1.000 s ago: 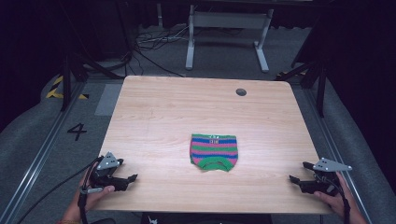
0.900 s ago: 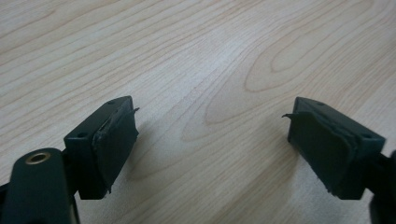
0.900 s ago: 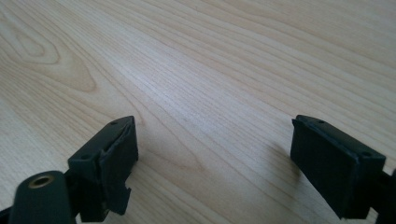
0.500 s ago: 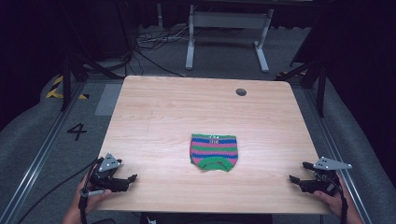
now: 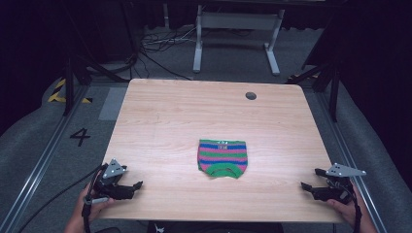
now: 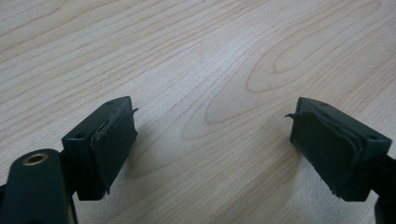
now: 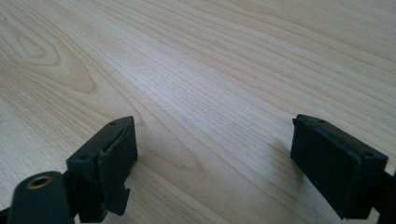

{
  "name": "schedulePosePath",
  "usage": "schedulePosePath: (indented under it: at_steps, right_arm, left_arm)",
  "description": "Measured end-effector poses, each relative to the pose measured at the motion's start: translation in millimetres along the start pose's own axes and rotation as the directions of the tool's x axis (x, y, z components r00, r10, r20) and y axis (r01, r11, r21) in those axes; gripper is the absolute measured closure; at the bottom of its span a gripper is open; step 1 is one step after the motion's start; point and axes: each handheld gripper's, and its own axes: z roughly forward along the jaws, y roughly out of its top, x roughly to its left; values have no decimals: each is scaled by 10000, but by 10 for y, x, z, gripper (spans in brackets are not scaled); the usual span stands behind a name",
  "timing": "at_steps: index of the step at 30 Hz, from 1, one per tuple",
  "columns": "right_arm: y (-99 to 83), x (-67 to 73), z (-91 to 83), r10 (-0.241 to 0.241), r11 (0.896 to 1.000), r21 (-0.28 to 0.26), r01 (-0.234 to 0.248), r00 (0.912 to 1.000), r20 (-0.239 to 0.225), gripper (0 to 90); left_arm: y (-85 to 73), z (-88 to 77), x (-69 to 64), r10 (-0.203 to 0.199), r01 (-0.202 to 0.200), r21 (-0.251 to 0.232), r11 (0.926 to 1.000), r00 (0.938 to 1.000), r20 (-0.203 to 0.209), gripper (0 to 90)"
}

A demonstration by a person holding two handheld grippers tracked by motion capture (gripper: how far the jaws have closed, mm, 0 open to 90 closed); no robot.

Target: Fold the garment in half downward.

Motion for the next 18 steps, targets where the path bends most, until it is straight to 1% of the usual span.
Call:
schedulePosePath:
  at_steps: [3, 6, 7, 9, 12, 14, 18]
  right_arm:
    - [0, 0, 0, -8, 10000, -1, 8, 10000, 5, 147]
    - [0, 0, 0, -6, 10000, 0, 6, 10000, 4, 147]
    - [0, 0, 0, -6, 10000, -1, 6, 10000, 4, 147]
    - [0, 0, 0, -5, 10000, 0, 5, 10000, 3, 147]
    - [0, 0, 0, -1, 10000, 3, 1, 10000, 2, 147]
    - [0, 0, 0, -6, 10000, -2, 6, 10000, 3, 147]
    - [0, 0, 0, -9, 10000, -3, 9, 10000, 5, 148]
  left_arm:
    - [5, 3, 1, 17, -17, 16, 10000, 10000, -8, 142]
    - [16, 18, -16, -162, 162, 33, 9999, 9998, -64, 132]
    - [25, 23, -13, -87, 88, 67, 9999, 9999, -96, 124]
    - [24, 25, -19, -160, 160, 86, 9998, 9999, -27, 123]
    - [28, 29, -18, -155, 156, 78, 9998, 9998, -81, 120]
    - [31, 33, -24, -238, 238, 122, 9996, 9997, -28, 113]
    - [31, 35, -26, -273, 273, 119, 9996, 9996, -16, 111]
